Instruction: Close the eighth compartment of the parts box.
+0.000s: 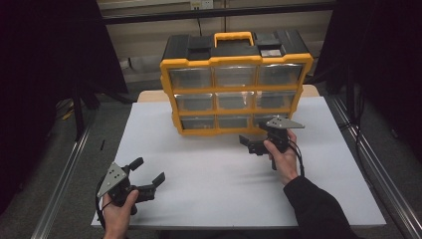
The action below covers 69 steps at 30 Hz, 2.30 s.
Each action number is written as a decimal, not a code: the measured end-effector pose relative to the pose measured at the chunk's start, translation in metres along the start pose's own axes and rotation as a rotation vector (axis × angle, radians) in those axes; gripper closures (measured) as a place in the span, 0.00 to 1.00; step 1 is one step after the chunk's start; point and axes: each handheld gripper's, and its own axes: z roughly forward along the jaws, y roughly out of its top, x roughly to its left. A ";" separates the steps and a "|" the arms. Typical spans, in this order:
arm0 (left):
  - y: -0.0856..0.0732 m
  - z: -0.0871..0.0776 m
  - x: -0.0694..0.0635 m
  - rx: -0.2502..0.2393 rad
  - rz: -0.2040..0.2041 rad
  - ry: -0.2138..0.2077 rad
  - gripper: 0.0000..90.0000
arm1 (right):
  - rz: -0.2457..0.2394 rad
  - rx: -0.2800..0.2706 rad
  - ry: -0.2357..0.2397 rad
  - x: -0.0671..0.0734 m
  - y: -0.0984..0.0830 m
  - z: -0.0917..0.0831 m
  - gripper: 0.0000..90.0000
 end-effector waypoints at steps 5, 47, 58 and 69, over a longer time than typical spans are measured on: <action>0.000 0.000 0.001 0.001 0.006 0.001 0.04 | -0.003 -0.009 -0.005 0.000 -0.002 -0.012 0.02; 0.001 0.001 0.001 0.015 0.012 0.000 0.04 | -0.014 -0.027 -0.148 -0.018 -0.037 -0.118 0.03; 0.000 0.001 0.001 0.002 -0.001 0.009 0.04 | -0.013 -0.061 -0.190 -0.022 -0.045 -0.141 0.03; 0.001 -0.001 0.002 0.010 0.007 0.023 0.04 | -0.013 -0.076 -0.232 -0.022 -0.056 -0.164 0.03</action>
